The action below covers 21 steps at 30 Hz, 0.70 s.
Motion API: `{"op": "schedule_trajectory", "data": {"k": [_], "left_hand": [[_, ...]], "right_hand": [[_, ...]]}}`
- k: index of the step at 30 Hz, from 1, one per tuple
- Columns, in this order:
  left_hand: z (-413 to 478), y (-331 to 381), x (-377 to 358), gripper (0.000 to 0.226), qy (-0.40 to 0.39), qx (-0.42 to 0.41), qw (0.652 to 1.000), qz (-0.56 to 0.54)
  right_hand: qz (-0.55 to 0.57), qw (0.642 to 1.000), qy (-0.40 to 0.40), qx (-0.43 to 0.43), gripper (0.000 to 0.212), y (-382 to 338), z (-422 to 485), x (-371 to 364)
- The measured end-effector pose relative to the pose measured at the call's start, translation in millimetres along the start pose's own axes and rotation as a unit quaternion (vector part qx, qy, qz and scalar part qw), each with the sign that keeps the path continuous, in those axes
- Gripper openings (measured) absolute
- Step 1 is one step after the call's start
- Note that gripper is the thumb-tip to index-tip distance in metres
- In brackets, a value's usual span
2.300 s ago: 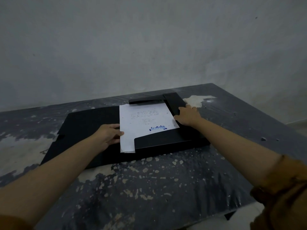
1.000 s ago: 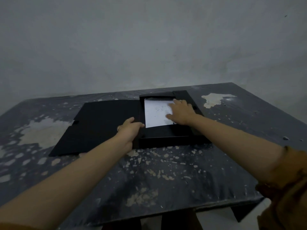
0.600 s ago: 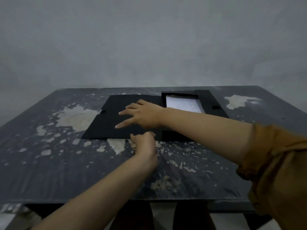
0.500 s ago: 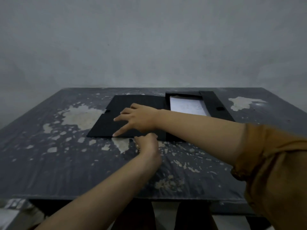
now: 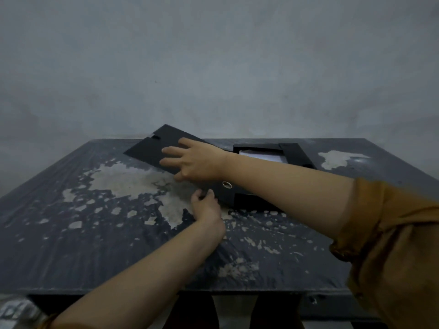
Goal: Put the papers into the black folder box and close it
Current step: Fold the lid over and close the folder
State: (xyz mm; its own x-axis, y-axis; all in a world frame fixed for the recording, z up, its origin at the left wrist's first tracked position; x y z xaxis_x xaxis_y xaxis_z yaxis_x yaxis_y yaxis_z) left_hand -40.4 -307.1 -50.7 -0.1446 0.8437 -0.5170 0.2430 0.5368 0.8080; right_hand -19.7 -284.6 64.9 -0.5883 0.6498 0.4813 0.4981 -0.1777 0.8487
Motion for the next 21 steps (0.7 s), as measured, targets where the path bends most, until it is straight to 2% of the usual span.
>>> {"op": "schedule_trajectory", "data": {"k": [2, 6, 9, 11, 15, 18, 21], "left_hand": [[3.5, 3.0, -2.2, 0.044, 0.013, -0.029, 0.999, 0.004], [1.0, 11.7, -16.2, 0.036, 0.0, -0.071, 0.996, 0.052], [-6.6, 10.5, -27.7, 0.027, -0.025, -0.094, 0.991, 0.095], [-10.6, 8.2, -34.4, 0.03, -0.033, -0.1, 0.986, 0.129], [-13.5, 0.9, -45.3, 0.028, -0.068, -0.107, 0.976, 0.177], [-15.1, -0.1, -51.8, 0.027, -0.085, -0.134, 0.958, 0.24], [-13.8, -0.4, -57.8, 0.026, -0.096, -0.162, 0.92, 0.344]], "right_hand": [[-0.032, 0.999, -0.009, -0.014, 0.019, 9.6, -13.6, 1.7], [-0.043, 0.997, 0.019, -0.057, 0.015, 28.8, -45.0, -1.5], [-0.024, 0.995, 0.015, -0.094, 0.027, 39.3, -74.8, -12.6], [-0.009, 0.992, 0.007, -0.125, 0.035, 44.5, -92.7, -21.6], [0.005, 0.983, -0.003, -0.185, 0.036, 48.9, -128.0, -42.5], [0.027, 0.974, 0.002, -0.224, 0.025, 48.5, -151.5, -63.8], [0.119, 0.961, -0.014, -0.249, 0.018, 42.9, -171.9, -90.4]]}}
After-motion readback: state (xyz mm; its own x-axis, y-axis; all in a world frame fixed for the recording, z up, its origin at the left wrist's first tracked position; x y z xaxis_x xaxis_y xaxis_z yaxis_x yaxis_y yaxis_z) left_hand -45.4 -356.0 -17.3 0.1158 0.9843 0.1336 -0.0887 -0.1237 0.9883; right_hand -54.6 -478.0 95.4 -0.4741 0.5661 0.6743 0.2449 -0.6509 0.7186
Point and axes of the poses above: each hand's wrist, its own z-axis towards the middle knuckle, its own x-axis out of the back of the hand, y = z × x, the point moved 7 cm from there along z, towards the middle knuckle, and after that the axes turned 15 degrees about -y, right-handed, at the moved point
